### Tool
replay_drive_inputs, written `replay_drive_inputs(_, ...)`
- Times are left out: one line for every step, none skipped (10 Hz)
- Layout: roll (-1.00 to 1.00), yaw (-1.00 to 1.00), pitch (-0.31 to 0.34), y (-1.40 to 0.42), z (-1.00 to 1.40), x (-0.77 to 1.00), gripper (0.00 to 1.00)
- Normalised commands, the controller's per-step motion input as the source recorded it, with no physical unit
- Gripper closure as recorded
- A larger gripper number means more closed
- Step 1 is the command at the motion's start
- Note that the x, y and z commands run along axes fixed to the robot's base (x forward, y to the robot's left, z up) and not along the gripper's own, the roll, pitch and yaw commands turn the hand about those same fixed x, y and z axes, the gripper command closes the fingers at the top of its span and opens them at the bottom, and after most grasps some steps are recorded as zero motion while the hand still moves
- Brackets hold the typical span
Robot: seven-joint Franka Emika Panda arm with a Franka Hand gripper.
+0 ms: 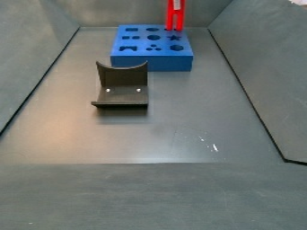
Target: Insert the square-circle object.
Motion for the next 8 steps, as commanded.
replay_drive_inputs(0.20,0.01,0.076,0.00,-0.63,0.36,1.00)
replay_drive_inputs(0.17,0.00,0.051,0.00,-0.67,0.40,1.00)
replay_drive_inputs(0.16,0.07,0.020,-0.09,-0.74,0.34,1.00)
replay_drive_inputs(0.17,0.22,0.003,-0.20,-0.81,0.20,1.00)
replay_drive_inputs(0.17,0.27,0.000,-0.23,-0.93,0.03,1.00)
replay_drive_inputs(0.17,0.37,0.000,-0.27,-0.94,0.00,1.00)
replay_drive_inputs(0.18,0.40,0.000,-0.20,-0.93,-0.03,1.00)
replay_drive_inputs(0.17,0.32,0.000,-0.12,-0.94,0.00,1.00)
